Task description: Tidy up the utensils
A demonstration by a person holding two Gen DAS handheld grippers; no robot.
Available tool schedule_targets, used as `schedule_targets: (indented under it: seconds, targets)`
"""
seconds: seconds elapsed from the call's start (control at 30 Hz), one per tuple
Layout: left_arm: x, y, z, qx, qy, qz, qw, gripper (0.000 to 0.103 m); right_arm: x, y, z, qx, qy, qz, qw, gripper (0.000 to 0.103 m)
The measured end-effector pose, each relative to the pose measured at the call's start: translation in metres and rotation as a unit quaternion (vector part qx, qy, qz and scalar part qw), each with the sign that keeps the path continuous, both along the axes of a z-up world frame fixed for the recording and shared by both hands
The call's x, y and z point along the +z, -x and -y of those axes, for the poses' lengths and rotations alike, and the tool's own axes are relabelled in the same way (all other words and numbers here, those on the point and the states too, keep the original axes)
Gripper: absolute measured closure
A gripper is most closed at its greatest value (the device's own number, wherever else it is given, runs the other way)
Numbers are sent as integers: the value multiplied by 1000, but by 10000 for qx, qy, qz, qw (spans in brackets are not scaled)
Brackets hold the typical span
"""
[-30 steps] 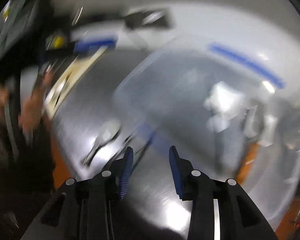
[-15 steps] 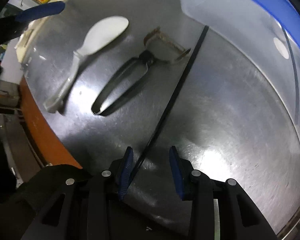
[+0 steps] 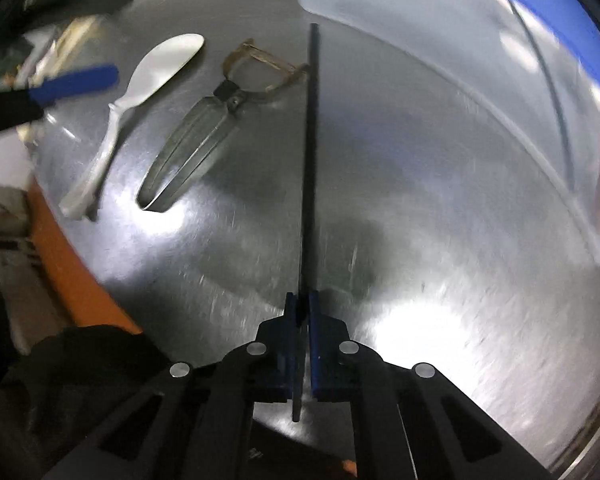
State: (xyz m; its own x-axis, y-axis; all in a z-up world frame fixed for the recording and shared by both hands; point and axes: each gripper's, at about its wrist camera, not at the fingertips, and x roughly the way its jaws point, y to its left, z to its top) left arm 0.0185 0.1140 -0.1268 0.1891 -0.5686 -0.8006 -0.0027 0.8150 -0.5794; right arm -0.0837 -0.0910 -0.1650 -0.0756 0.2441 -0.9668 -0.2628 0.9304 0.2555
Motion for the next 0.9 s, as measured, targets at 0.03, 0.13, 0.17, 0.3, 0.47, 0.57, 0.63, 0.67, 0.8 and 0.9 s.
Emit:
schedule_targets:
  seconds: [0.03, 0.13, 0.17, 0.3, 0.47, 0.57, 0.63, 0.67, 0.8, 0.9]
  targets:
    - [-5, 1, 5, -50, 59, -62, 10000, 32, 0, 0, 11, -199, -341, -180, 9991, 96]
    - [-25, 6, 27, -266, 233, -370, 9987, 32, 6, 1, 40, -656, -1232, -490, 9890, 96]
    - [-32, 8, 34, -358, 263, -482, 9978, 32, 10, 3, 49, -775, -1469, -562, 9845, 96]
    - [-51, 18, 67, -663, 434, -839, 9933, 32, 20, 9, 70, -1034, -2085, -712, 9699, 96]
    - [-65, 25, 87, -756, 496, -1106, 9898, 37, 38, 16, 89, -917, -2358, -790, 9642, 101]
    - [-74, 26, 91, -667, 471, -1286, 9883, 56, 34, 21, 84, -772, -2112, -745, 9715, 100]
    - [-78, 26, 91, -597, 415, -1338, 9883, 58, 44, 22, 88, -744, -1875, -618, 9775, 99]
    - [-77, 26, 90, -575, 374, -1308, 9890, 58, 45, 23, 85, -630, -1442, -396, 9867, 91]
    - [-63, 24, 78, -323, 289, -990, 9941, 57, 37, 32, 59, -209, -780, -195, 9965, 70]
    - [-58, 19, 65, -114, 261, -915, 9954, 57, 31, 42, 31, 261, -496, -164, 9983, 70]
